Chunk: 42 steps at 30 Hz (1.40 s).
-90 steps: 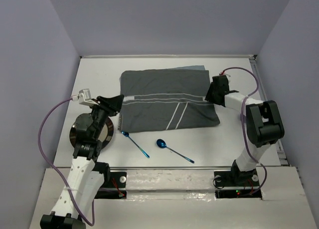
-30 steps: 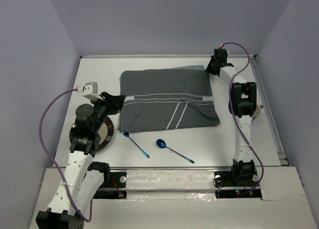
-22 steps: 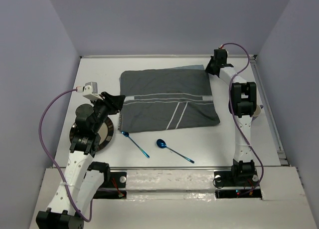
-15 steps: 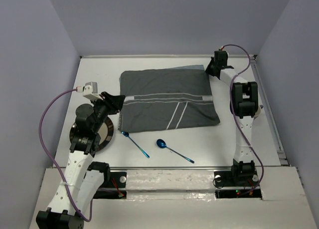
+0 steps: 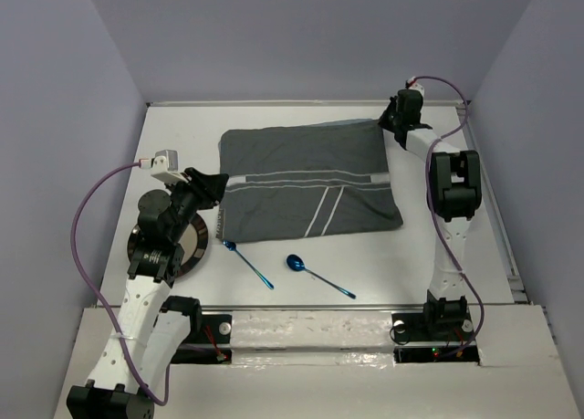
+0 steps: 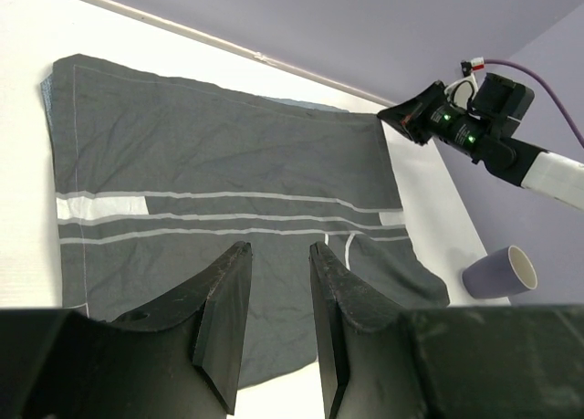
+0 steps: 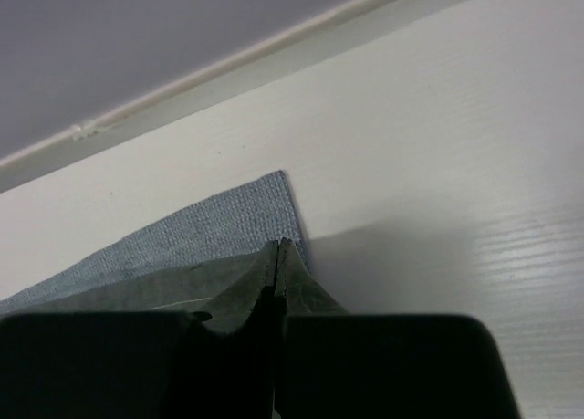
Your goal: Set the dinner table for one person
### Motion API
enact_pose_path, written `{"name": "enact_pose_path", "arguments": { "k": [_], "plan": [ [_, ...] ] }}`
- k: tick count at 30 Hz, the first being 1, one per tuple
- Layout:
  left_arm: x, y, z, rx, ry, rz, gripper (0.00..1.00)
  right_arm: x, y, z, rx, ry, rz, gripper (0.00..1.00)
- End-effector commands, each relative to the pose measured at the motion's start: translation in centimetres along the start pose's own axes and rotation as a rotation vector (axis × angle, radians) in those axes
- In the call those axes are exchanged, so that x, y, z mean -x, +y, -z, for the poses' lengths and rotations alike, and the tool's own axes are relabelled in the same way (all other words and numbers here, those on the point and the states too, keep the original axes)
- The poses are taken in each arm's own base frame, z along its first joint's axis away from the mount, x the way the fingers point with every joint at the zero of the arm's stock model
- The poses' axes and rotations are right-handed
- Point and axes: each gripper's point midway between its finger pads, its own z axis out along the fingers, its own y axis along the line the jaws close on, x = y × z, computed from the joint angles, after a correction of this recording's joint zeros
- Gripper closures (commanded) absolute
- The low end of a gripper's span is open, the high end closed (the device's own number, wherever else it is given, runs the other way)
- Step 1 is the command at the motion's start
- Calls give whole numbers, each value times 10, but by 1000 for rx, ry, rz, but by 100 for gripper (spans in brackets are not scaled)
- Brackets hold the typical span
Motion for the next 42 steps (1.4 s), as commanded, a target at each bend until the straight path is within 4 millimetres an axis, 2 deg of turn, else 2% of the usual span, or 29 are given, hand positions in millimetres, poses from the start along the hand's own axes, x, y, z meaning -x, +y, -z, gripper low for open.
{"name": "enact_pose_path", "arguments": {
  "k": [1,6,10,15,20,25,30,32,33,34,35,36,37,38,40,41,42],
  "plan": [
    [14,-6,-1,-22,-41,-18,58,72,30,15,81,-217,28,100],
    [14,-5,-1,-17,-41,-17,58,88,41,17,124,-276,36,100],
    [17,-5,0,-14,-50,-20,58,91,39,13,113,-293,42,100],
    [18,-5,0,-14,-53,-24,58,64,20,-6,47,-238,35,100],
    [19,-4,-1,-6,-55,-27,58,60,-2,-16,-38,-229,20,100],
    [24,-4,0,3,-64,-38,58,66,-18,-14,-87,-232,-13,100],
    [25,-5,1,2,-70,-40,58,46,-32,-9,-134,-193,-30,100],
    [25,-5,1,4,-70,-42,58,41,-38,-7,-163,-185,-30,100],
    [25,-4,1,7,-68,-45,58,46,-43,-3,-196,-201,-30,100],
    [25,-4,2,5,-70,-45,58,49,-44,-1,-204,-205,-11,98],
    [26,-4,2,6,-71,-47,58,54,-44,1,-210,-212,0,91],
    [26,-5,3,5,-74,-46,58,65,-38,6,-193,-226,24,72],
    [26,-5,3,5,-74,-43,58,69,-33,9,-178,-221,36,66],
    [26,-5,3,5,-74,-43,58,72,-22,12,-128,-210,44,52],
    [27,-6,3,1,-79,-41,58,86,-2,24,-49,-206,47,45],
    [29,-7,4,-1,-86,-43,58,82,9,29,7,-172,52,44],
    [29,-8,5,-3,-87,-43,58,72,30,36,49,-149,65,44]
  ]
}}
